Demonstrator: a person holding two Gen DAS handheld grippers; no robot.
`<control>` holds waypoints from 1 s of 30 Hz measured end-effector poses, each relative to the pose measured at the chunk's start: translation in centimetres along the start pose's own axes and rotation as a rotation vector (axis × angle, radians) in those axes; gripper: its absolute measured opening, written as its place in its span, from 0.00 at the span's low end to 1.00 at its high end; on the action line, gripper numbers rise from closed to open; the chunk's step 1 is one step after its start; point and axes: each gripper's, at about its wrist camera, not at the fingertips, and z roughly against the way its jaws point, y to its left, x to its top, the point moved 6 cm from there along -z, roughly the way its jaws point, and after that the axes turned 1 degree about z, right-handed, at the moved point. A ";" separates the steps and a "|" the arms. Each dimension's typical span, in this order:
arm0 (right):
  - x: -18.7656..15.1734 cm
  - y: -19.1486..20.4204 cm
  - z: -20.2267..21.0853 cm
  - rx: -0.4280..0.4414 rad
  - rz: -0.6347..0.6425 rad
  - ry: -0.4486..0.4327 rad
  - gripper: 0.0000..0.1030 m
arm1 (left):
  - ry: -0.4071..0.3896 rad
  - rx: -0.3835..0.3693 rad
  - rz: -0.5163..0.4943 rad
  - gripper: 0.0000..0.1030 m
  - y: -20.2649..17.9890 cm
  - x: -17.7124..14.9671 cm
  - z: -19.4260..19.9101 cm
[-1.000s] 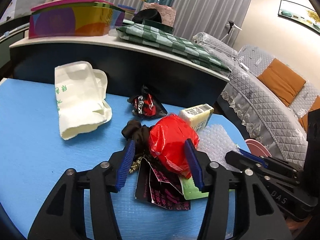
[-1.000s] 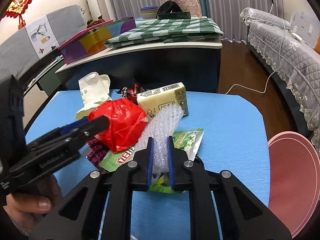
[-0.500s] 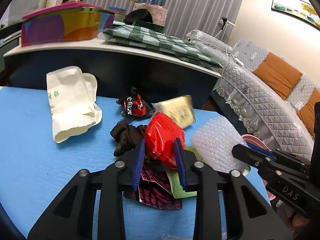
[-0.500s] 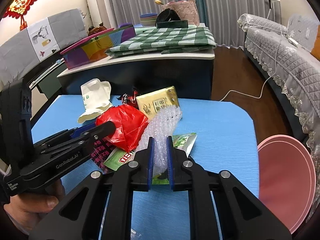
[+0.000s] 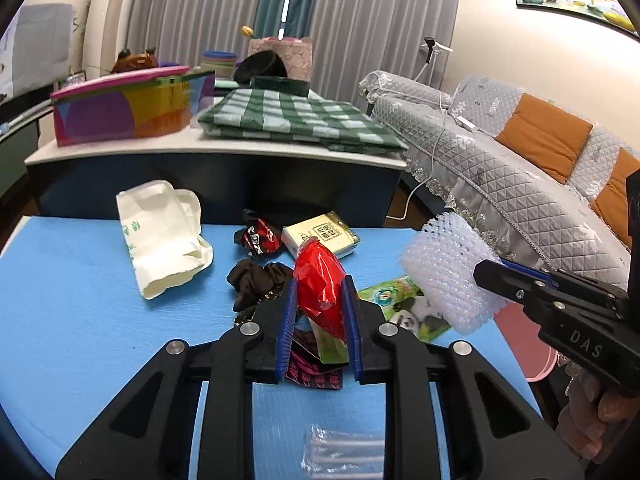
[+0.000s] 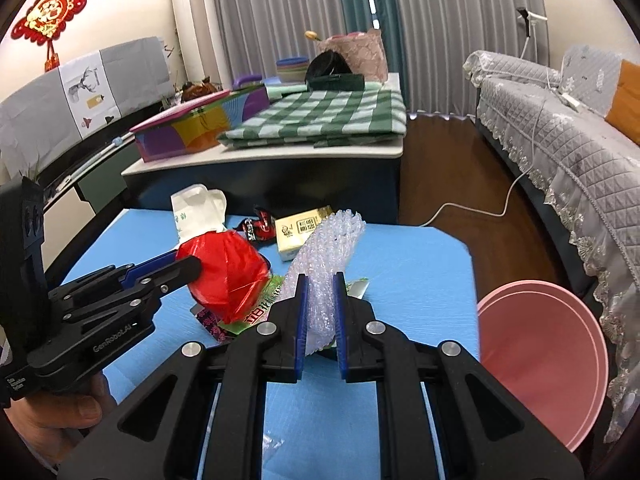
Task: Collect trash
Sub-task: 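Carry both items over the pink bucket and open both tools to drop them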
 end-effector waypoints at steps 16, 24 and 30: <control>0.1 -1.0 6.6 -0.039 -0.007 -0.086 0.12 | -0.035 0.004 -0.031 0.21 -1.8 -0.3 5.7; 0.3 -2.9 8.6 -0.071 -0.026 -0.112 0.12 | -0.045 0.004 -0.044 0.21 -3.0 0.0 6.8; 0.5 -5.4 10.3 -0.107 -0.053 -0.142 0.12 | -0.040 0.004 -0.052 0.21 -4.6 -0.1 6.4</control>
